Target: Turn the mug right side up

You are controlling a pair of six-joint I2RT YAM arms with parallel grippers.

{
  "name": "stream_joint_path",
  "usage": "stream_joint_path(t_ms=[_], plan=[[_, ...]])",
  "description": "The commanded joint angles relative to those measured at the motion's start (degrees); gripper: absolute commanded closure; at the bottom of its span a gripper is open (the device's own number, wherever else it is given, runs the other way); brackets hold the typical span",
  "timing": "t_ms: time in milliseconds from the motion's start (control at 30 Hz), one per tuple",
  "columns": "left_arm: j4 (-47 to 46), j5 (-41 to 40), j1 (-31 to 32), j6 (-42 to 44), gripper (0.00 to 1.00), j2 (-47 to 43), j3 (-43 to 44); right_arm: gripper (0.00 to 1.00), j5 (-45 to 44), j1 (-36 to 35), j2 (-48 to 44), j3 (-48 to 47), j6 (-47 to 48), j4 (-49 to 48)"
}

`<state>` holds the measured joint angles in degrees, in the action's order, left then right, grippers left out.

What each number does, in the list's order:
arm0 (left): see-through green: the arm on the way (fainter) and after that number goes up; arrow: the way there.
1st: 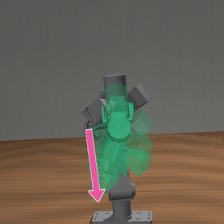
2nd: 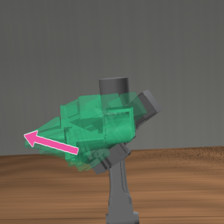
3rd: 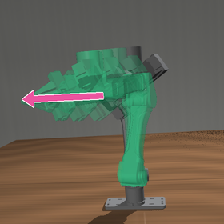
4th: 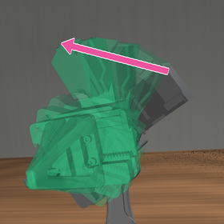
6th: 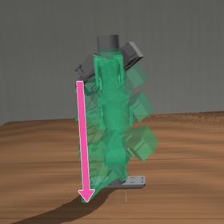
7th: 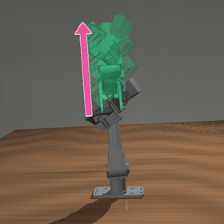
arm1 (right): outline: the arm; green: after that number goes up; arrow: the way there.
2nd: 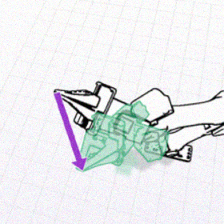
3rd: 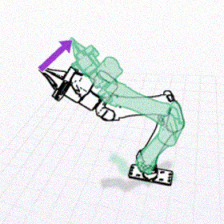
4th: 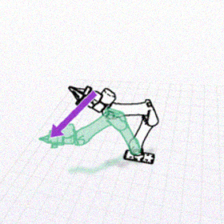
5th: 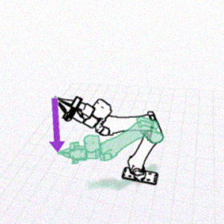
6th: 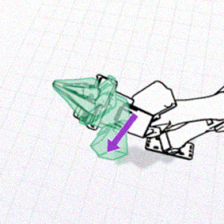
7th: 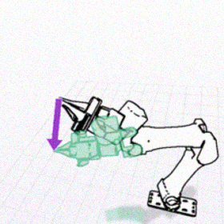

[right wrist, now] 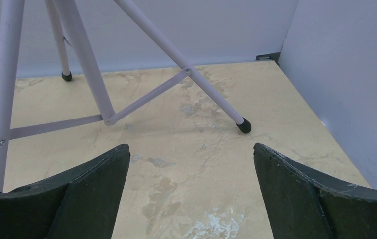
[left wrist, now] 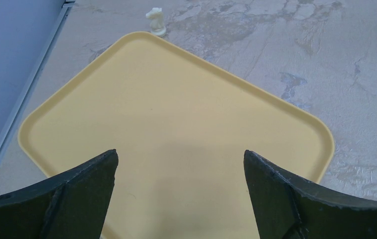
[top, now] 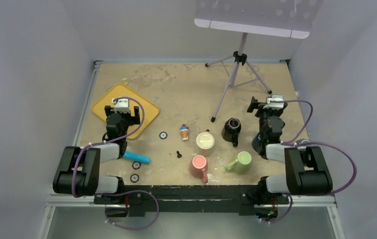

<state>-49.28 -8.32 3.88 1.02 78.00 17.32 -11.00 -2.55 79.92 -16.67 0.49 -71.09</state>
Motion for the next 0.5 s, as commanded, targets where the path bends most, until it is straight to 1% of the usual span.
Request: stream_joint_path(t_ms=[0, 67, 133, 167, 200, 233, 267, 300, 333, 367, 400, 433, 467], plan=[[-4.03, -0.30, -0.31, -1.46, 0.00, -0.38, 0.47, 0.04, 1.78, -0.52, -11.11, -1.40, 2.58, 8.00], [-3.98, -0.30, -0.33, -1.44, 0.00, -0.34, 0.49, 0.03, 4.00, -1.35, -16.92, -5.57, -1.94, 21.14], [-3.98, -0.30, -0.30, -1.44, 0.00, -0.37, 0.47, 0.02, 10.26, -2.23, -21.20, -8.67, -5.51, 28.49], [-3.90, -0.13, -0.31, -1.45, 0.00, -0.39, 0.58, 0.02, 12.19, -4.00, -23.36, -10.29, -6.18, 31.66], [-3.89, -0.06, -0.34, -1.40, 0.00, -0.45, 0.60, 0.02, 12.41, -6.57, -25.02, -11.82, -5.72, 35.53], [-4.14, -0.04, -0.36, -1.39, 0.00, -0.52, 0.40, 0.02, 11.86, -11.06, -26.62, -13.88, -4.87, 40.57], [-4.36, 0.09, -0.32, -1.23, 0.00, -0.83, 0.29, 0.02, 11.36, -13.98, -27.78, -16.01, -4.61, 46.03], [-3.01, 0.55, -0.36, -1.27, 0.00, -2.19, 0.60, 0.02, 11.58, -16.88, -28.28, -18.46, -4.85, 51.41], [2.23, 1.37, -0.32, -1.26, 0.00, -5.69, 2.33, 0.02, 12.45, -19.20, -28.72, -20.50, -5.65, 56.62], [9.62, 2.57, -0.36, -1.28, 0.00, -8.64, 5.14, 0.02, 13.06, -21.12, -29.15, -22.40, -6.92, 61.43], [19.62, 4.71, -0.36, 1.09, 0.00, -11.41, 9.55, 0.02, 13.64, -22.96, -29.79, -23.85, -8.11, 66.14], [28.18, 8.62, -0.36, 4.80, 0.00, -13.07, 14.21, 0.02, 13.72, -24.60, -30.72, -24.94, -9.21, 69.93], [35.85, 10.17, -0.36, 6.88, 0.00, -14.11, 18.13, 0.02, 12.89, -26.58, -31.69, -25.93, -10.29, 74.76]])
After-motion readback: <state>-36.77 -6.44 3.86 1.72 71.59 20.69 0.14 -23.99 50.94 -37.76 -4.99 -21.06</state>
